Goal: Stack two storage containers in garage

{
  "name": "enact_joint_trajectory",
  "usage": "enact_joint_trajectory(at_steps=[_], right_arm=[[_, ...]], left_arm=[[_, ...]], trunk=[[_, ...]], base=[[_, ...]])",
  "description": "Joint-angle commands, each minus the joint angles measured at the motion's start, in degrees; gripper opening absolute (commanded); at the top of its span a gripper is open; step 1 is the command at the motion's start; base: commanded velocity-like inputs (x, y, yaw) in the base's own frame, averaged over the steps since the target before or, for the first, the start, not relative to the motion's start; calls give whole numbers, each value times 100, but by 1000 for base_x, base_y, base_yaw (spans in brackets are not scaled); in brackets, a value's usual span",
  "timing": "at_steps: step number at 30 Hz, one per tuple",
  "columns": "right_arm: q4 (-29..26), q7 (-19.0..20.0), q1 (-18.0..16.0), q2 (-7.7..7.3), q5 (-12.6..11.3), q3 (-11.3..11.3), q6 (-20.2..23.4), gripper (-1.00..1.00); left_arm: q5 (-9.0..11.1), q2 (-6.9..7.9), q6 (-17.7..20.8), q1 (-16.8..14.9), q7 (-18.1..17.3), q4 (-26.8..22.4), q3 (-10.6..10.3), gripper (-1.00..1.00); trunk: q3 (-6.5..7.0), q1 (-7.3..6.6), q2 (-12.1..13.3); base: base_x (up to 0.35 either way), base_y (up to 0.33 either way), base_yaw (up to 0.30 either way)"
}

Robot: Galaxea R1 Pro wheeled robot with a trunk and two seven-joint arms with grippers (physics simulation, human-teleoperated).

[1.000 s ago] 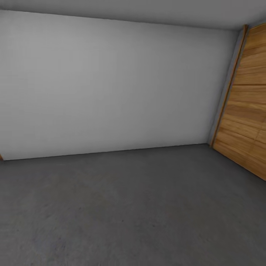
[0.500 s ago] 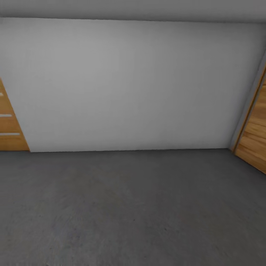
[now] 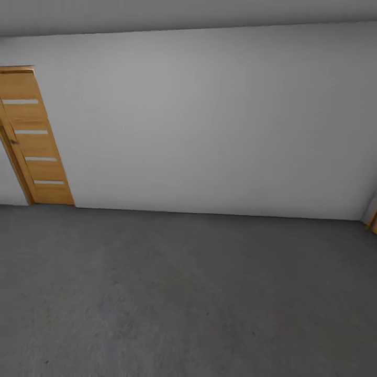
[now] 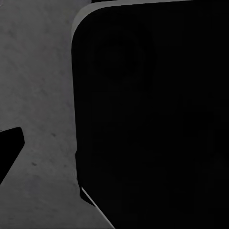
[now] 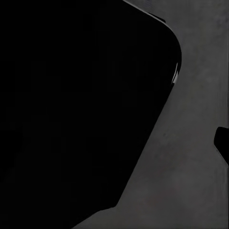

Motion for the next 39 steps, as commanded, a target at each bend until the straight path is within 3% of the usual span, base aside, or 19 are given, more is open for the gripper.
enact_joint_trajectory(at_steps=[1,39], right_arm=[[2,-3,-1,1,-57,47,-19,100],[2,-4,-1,1,-58,47,-36,100]], left_arm=[[1,0,-4,0,1,-5,0,100],[1,0,-4,0,1,-5,0,100]], trunk=[[-4,0,-3],[-4,0,-3]], base=[[0,0,290],[0,0,291]])
